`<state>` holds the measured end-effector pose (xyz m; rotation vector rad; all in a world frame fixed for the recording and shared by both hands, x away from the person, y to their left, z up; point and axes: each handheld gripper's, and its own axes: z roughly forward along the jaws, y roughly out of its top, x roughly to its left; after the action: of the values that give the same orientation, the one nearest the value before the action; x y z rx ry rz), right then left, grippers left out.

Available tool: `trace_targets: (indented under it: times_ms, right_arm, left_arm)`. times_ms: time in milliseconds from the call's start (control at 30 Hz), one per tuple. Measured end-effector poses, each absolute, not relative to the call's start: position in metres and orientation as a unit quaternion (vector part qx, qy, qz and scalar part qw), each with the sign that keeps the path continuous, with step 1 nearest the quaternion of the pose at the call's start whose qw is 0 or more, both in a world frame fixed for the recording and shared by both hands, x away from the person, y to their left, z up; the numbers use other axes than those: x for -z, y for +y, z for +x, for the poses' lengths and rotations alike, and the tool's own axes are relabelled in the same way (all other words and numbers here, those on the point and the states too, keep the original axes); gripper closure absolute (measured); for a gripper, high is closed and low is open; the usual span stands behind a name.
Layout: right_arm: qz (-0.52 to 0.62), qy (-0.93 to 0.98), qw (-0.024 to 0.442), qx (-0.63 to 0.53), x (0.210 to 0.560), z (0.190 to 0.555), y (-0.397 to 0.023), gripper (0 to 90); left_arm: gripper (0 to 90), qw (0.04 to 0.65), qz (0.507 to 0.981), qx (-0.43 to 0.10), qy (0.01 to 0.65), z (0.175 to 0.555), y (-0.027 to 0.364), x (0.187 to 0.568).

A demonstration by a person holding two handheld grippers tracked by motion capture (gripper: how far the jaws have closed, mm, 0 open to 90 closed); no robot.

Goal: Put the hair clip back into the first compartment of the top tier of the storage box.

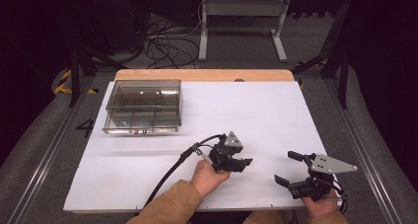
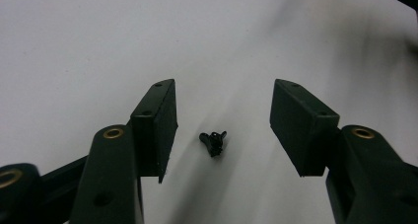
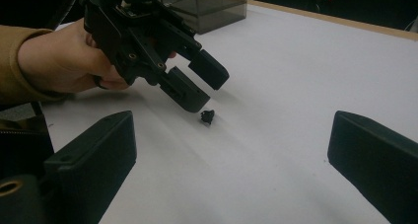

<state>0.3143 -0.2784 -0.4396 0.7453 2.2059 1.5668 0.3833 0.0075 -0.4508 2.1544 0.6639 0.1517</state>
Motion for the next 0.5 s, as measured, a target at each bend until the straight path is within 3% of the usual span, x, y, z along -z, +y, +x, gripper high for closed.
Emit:
trace_targets:
  times_ms: [500]
  right_arm:
    - [0.262,0.776,0.161,-0.551,0.440,0.315,-0.279,5.0]
  left_arm:
    - [52.0,0.385,0.878,-0.072,0.275,0.385,-0.004,0.462]
